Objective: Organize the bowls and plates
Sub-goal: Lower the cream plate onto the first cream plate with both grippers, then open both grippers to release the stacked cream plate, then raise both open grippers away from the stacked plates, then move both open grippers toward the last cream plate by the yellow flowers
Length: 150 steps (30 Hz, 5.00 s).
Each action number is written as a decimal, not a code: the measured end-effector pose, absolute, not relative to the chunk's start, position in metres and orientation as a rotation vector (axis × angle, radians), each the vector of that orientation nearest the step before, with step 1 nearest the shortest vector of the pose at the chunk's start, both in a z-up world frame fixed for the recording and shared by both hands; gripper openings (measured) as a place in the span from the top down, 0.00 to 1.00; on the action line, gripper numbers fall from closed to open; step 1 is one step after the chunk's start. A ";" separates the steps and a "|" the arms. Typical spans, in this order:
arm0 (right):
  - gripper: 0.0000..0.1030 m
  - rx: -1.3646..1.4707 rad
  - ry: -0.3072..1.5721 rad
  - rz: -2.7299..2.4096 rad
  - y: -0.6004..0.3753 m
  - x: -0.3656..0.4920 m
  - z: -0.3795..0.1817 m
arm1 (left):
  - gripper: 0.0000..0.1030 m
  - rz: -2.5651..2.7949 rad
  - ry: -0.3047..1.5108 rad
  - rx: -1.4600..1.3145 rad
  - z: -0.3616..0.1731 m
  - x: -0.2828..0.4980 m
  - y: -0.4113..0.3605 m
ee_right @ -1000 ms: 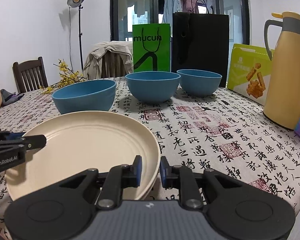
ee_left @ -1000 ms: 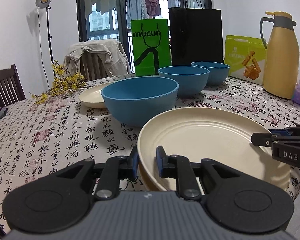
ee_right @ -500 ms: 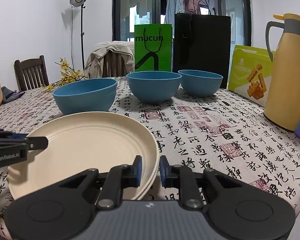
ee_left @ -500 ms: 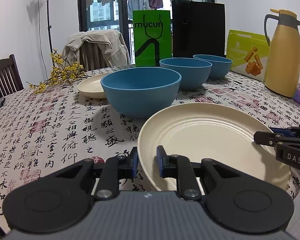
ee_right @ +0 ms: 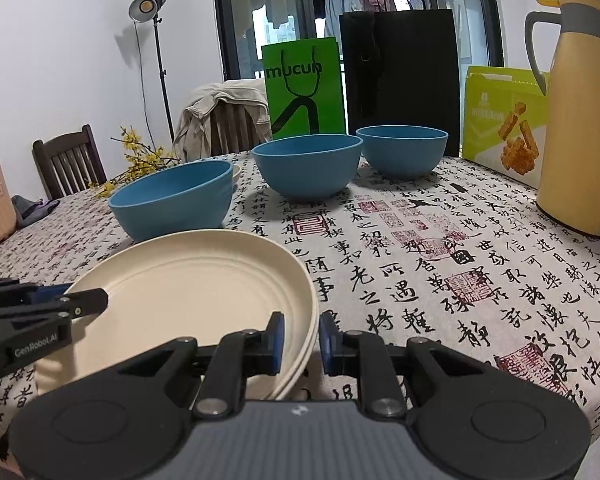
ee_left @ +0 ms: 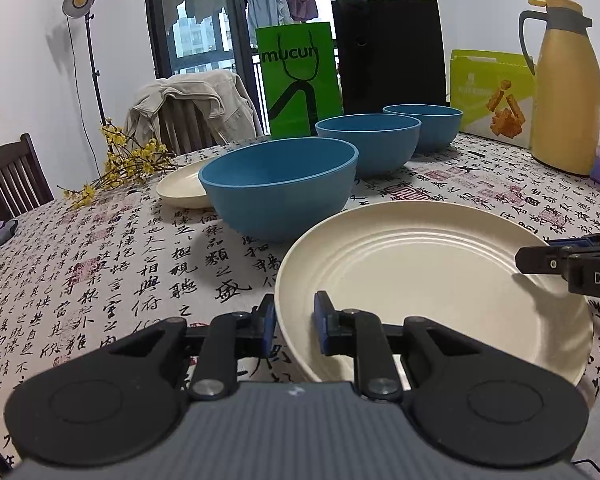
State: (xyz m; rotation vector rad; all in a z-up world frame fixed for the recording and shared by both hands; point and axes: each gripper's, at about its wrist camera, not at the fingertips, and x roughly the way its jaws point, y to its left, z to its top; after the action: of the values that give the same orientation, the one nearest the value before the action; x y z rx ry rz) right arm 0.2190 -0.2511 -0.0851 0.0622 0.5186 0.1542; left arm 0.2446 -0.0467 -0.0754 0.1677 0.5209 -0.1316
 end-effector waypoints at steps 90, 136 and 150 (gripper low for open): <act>0.00 0.129 0.395 0.322 -0.200 0.399 0.085 | 0.00 0.038 0.328 -0.421 0.088 0.384 0.100; 0.02 -0.033 0.677 0.289 -0.105 0.547 0.040 | 0.00 0.245 0.706 -0.650 -0.006 0.508 0.149; 0.40 -0.119 0.845 0.270 -0.081 0.588 0.005 | 0.01 0.223 0.743 -0.552 -0.025 0.523 0.130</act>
State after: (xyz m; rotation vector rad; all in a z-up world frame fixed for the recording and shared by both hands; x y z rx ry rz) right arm 0.5878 -0.0812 0.0049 -0.1187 0.8453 0.2698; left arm 0.5226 0.1304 -0.0254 -0.5519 0.7427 0.2232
